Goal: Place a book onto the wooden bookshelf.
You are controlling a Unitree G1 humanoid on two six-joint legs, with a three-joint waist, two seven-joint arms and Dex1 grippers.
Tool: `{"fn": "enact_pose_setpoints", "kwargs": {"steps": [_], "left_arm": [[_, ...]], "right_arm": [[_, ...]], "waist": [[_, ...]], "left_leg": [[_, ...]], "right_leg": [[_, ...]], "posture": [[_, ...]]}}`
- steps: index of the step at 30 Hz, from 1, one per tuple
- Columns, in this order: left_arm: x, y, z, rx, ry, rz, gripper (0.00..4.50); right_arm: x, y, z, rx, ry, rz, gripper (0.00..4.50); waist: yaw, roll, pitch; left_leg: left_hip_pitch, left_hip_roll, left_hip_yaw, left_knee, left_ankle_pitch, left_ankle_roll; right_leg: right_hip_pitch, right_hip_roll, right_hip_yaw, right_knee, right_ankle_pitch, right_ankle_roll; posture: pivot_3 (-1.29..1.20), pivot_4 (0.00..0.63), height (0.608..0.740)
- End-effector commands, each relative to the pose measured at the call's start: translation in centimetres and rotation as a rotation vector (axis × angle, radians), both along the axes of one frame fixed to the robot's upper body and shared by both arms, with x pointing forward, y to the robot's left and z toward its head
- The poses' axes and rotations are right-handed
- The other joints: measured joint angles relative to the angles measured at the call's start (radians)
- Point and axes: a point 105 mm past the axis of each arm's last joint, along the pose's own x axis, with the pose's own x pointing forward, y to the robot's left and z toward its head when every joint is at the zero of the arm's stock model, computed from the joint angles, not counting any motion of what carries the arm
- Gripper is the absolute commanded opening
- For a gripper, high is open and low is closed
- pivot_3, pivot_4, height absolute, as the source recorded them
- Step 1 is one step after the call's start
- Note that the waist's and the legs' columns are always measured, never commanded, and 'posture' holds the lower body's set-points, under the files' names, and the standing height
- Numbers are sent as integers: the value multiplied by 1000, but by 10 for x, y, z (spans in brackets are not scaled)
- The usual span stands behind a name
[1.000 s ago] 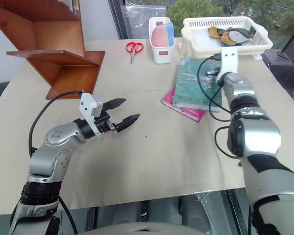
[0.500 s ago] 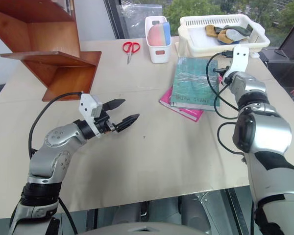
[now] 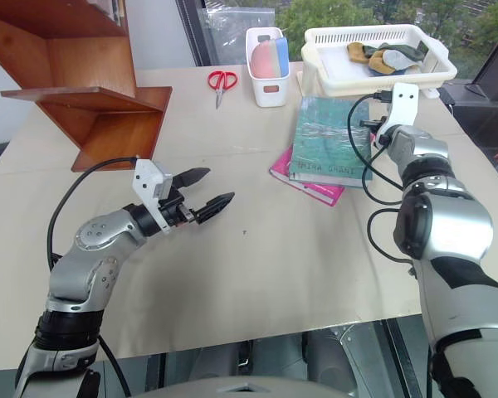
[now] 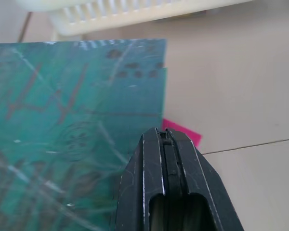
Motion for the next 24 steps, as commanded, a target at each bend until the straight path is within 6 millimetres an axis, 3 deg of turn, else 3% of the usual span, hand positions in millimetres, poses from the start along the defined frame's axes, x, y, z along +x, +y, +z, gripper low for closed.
{"fn": "enact_pose_setpoints", "kwargs": {"steps": [1, 6, 14, 24], "left_arm": [[-7, -1, 16, -3, -69, -13, 4500], [-8, -1, 15, -4, -68, -11, 4500], [-8, 2, 15, 0, -68, 1, 4500], [-6, 3, 16, 5, -72, 2, 4500]], "right_arm": [[1, -10, 13, 13, -48, -37, 69], [0, -3, 5, 0, -22, -8, 69], [0, 24, -7, 10, 16, 130, 69], [-2, 37, -13, -13, 26, 220, 69]], "waist": [[0, 0, 0], [-1, 0, 0], [-2, 0, 0], [-1, 0, 0]], "left_leg": [[0, 0, 0, 0, 0, 0], [0, 0, 0, 0, 0, 0], [0, 0, 1, 0, 0, 0], [0, 0, 1, 0, 0, 0]], "right_leg": [[0, 0, 0, 0, 0, 0], [0, 0, 0, 0, 0, 0], [-1, 0, 1, 1, 0, 0], [-1, 0, 1, 1, 0, 0]], "posture": [[0, 150, 740], [0, 150, 740], [0, 150, 740], [0, 150, 740]]}}
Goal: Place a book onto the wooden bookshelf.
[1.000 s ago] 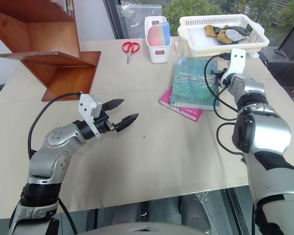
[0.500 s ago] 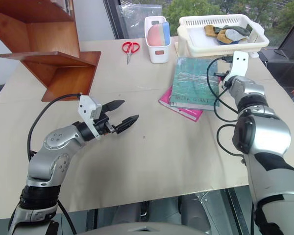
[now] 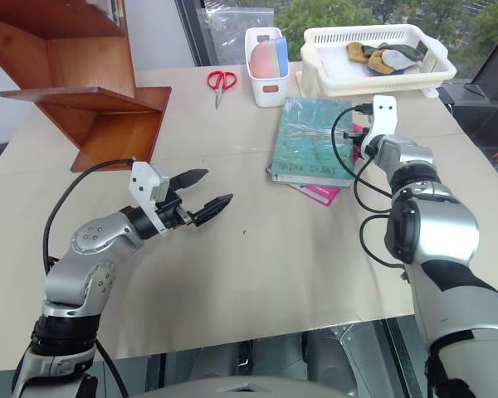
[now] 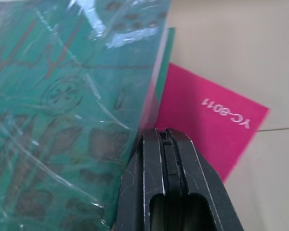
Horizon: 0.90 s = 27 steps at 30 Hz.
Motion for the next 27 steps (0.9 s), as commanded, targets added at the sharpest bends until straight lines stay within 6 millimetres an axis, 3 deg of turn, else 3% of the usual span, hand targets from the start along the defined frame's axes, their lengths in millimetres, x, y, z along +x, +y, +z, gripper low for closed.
{"fn": "enact_pose_setpoints", "kwargs": {"steps": [1, 4, 7, 11, 15, 18, 22, 27], "left_arm": [[-2, 1, 14, 3, -61, -2, 4500], [-2, 0, 14, 3, -59, -7, 4500], [-2, 0, 13, 4, -57, -9, 4500], [-3, 2, 12, 6, -52, -7, 4500], [-2, 1, 10, 6, -48, -8, 4500], [-1, 3, 10, 7, -46, -6, 4500], [-3, 16, 6, 36, -32, 26, 4500], [-7, 45, -1, 117, -13, 87, 4500]], "right_arm": [[1, -1, 7, -16, -32, 14, 69], [2, -13, 13, -26, -58, -31, 69], [4, -21, 33, -31, -122, -54, 69], [7, -5, 64, -43, -211, 37, 69], [7, 37, 84, -60, -254, 196, 69], [2, 93, 84, -73, -254, 357, 69], [-11, 156, 57, -193, -218, 511, 69], [-28, 197, 32, -261, -194, 588, 69]], "waist": [[0, 0, 0], [0, 0, 0], [0, 0, 0], [-2, 0, 0], [-12, 1, 1], [-21, 1, 0], [-24, 1, 0], [-13, 0, 1]], "left_leg": [[0, 0, 0, 0, 0, 0], [0, 0, 0, 0, 0, 0], [0, 0, 0, 0, 0, 0], [0, 0, 0, 0, 0, 0], [0, 0, 1, 0, 0, 0], [1, 1, 1, 0, 0, 0], [1, 1, 1, 1, 0, 0], [-1, 1, 0, 1, 0, 0]], "right_leg": [[0, 0, 0, 0, 0, 0], [0, 0, 0, 0, 0, 0], [0, 0, 0, 0, 0, 0], [0, 0, 0, 0, 0, 0], [-2, 1, 2, 3, 0, 0], [-2, 1, 2, 3, 0, 0], [-2, 1, 2, 5, 0, 0], [-2, 0, 0, 5, 0, 0]], "posture": [[0, 150, 740], [0, 150, 740], [0, 150, 740], [0, 150, 740], [0, 150, 740], [0, 150, 740], [0, 150, 740], [0, 150, 740]]}}
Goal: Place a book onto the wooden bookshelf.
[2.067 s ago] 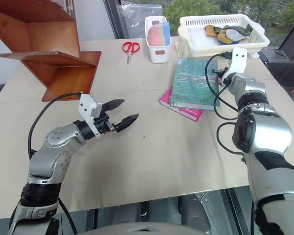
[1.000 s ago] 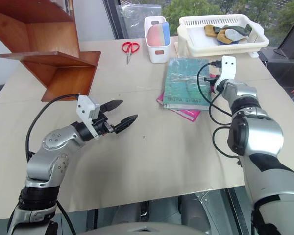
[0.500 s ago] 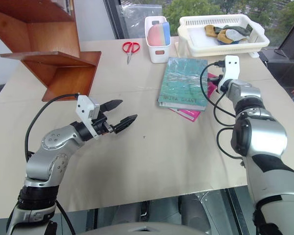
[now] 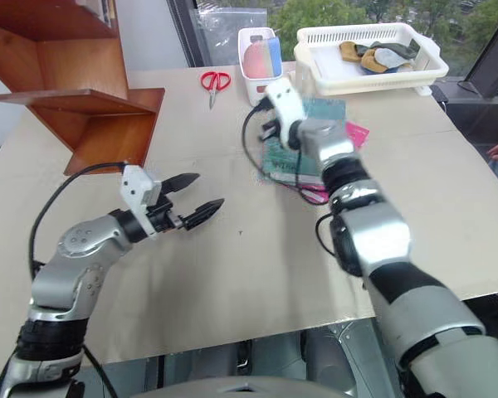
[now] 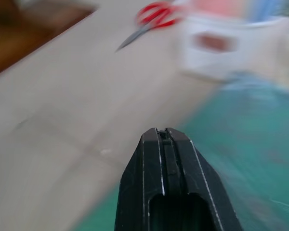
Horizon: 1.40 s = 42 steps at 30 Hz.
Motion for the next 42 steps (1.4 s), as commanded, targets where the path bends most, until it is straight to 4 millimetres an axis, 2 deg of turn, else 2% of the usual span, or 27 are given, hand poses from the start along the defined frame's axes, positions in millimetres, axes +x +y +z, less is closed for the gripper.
{"fn": "enact_pose_setpoints", "kwargs": {"steps": [1, 6, 11, 16, 22, 26, 28, 30, 32, 34, 36, 39, 42], "left_arm": [[-2, 22, 10, 44, -46, 44, 4500], [-2, 33, 10, 72, -53, 73, 4500], [-3, 31, 11, 72, -55, 65, 4500], [-1, 28, 12, 74, -57, 53, 4500], [7, 22, 15, 72, -62, 20, 4500], [11, 21, 15, 72, -62, 6, 4500], [13, 19, 15, 72, -64, -1, 4500], [15, 18, 15, 70, -64, -8, 4500], [17, 16, 15, 68, -64, -18, 4500], [18, 13, 16, 63, -67, -28, 4500], [19, 10, 16, 55, -71, -38, 4500], [20, 4, 18, 44, -80, -52, 4500], [19, 1, 19, 35, -85, -60, 4500]], "right_arm": [[-7, 17, 10, -20, -53, 28, 69], [-17, 20, -8, -88, -37, 29, 69], [-26, 5, -12, -101, -17, -1, 69], [-49, -9, -18, -113, 22, -15, 69], [-67, -53, -24, -135, 66, -124, 69], [-75, -76, -19, -143, 71, -168, 69], [-87, -82, -12, -135, 83, -133, 69], [-104, -72, 7, -32, 95, -22, 69], [-108, -66, 39, 139, 106, 27, 69], [-95, -76, 61, 189, 72, -17, 69], [-69, -98, 73, 181, 39, -142, 69], [-17, -146, 71, 79, -7, -372, 69], [15, -175, 66, 14, -52, -482, 69]], "waist": [[8, -1, 1], [20, -2, 0], [20, -3, 0], [20, -4, 0], [27, -5, -1], [26, -5, -1], [26, -5, -1], [25, -5, -1], [17, -5, 0], [16, -5, 0], [20, -5, 0], [29, -8, -1], [29, -9, 1]], "left_leg": [[0, 0, 0, 0, 0, 0], [0, 0, -1, 0, 0, 0], [0, 0, -1, 0, 0, 0], [0, 0, -2, 1, 0, 0], [0, 0, -2, 2, 0, 0], [0, 0, -2, 2, 0, 0], [0, 0, -2, 2, 0, 0], [0, 0, -2, 2, 0, 0], [0, 0, -2, 2, 0, 0], [0, 1, -2, 2, 0, 0], [1, 1, -3, 2, 0, 0], [1, 0, -2, 3, 0, 0], [0, -2, -1, 4, 0, 1]], "right_leg": [[0, -1, -1, 0, 0, 0], [0, -1, -2, 1, 0, 0], [0, -1, -2, 1, 0, 0], [0, 0, -2, 1, 0, 0], [1, 0, -3, 1, 0, 0], [1, 0, -3, 1, 0, 0], [1, 0, -3, 1, 0, 0], [1, 0, -3, 1, 0, 0], [0, 1, -2, 1, 0, 0], [0, 3, -1, 2, 0, 0], [0, 3, -2, 2, 0, 0], [2, 0, -3, 1, 0, 0], [2, -1, -2, 0, 0, 0]], "posture": [[0, 150, 740], [0, 150, 740], [0, 150, 740], [0, 150, 740], [0, 150, 740], [0, 150, 740], [0, 150, 740], [0, 150, 740], [0, 150, 740], [0, 150, 740], [0, 150, 740], [0, 150, 740], [0, 150, 740]]}}
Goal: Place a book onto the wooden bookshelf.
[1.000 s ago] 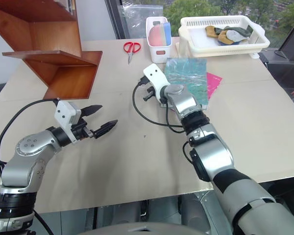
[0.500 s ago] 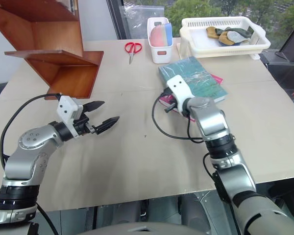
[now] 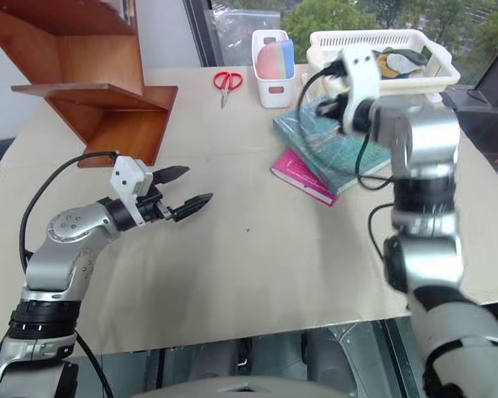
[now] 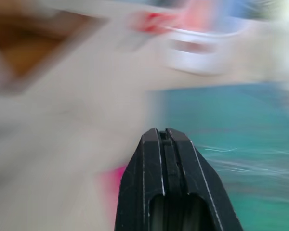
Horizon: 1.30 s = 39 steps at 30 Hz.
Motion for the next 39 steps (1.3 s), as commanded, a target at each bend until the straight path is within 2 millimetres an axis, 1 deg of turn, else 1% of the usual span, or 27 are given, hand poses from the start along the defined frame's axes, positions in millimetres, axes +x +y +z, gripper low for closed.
{"fn": "enact_pose_setpoints", "kwargs": {"steps": [1, 3, 6, 7, 10, 12, 15, 20, 28, 39], "left_arm": [[-1, -7, 12, -4, -56, -25, 4500], [-3, -7, 12, -5, -57, -24, 4500], [-7, -7, 13, -13, -61, -15, 4500], [-9, -8, 13, -15, -62, -13, 4500], [-14, -9, 12, -18, -59, -7, 4500], [-17, -9, 11, -21, -57, -6, 4500], [-24, -14, 15, -44, -72, -39, 4500], [-41, -26, 25, -112, -79, -164, 4500], [-56, -30, 39, -159, -73, -295, 4500], [-60, -28, 40, -161, -69, -328, 4500]], "right_arm": [[27, -23, -2, -72, -62, -88, 69], [35, -34, -8, -145, -87, -142, 69], [38, -40, -24, -184, -71, -169, 69], [38, -41, -28, -182, -63, -176, 69], [38, -41, -39, -199, -39, -172, 69], [37, -36, -44, -186, -20, -137, 69], [36, -28, -46, -169, -9, -85, 69], [34, -18, -45, -157, 2, -23, 69], [33, -11, -50, -136, 22, 19, 69], [32, -1, -52, -96, 29, 60, 69]], "waist": [[-6, 0, 1], [-15, 1, 2], [-24, 1, 2], [-26, 1, 2], [-31, 1, 2], [-32, 1, 2], [-32, 1, 2], [-34, 1, 2], [-36, 1, 2], [-36, 1, 3]], "left_leg": [[0, 0, 1, 0, 0, 0], [0, 1, 1, -2, 0, 0], [-1, 2, 4, -6, 0, -1], [-1, 2, 5, -7, 3, -5], [-2, 2, 8, -8, 3, -5], [-2, 2, 8, -7, 3, -5], [-1, 2, 8, -6, 1, -2], [0, 2, 8, -5, 0, -1], [0, 2, 8, -5, 0, -1], [0, 2, 8, -5, 0, -1]], "right_leg": [[-1, 0, 1, 0, 0, 0], [-2, 1, 1, 0, 0, 0], [-6, 2, 5, 0, 0, -1], [-7, 2, 6, -1, -1, -1], [-8, 1, 7, -2, -1, -1], [-8, 1, 8, -2, -1, 0], [-8, 1, 7, 1, -1, 0], [-8, 1, 7, 3, -1, 0], [-7, 1, 7, 2, -1, 0], [-7, 1, 7, 2, -1, 0]], "posture": [[0, 150, 740], [0, 150, 740], [0, 150, 740], [0, 150, 740], [0, 150, 740], [0, 150, 740], [0, 150, 740], [0, 150, 740], [0, 150, 740], [0, 150, 740]]}}
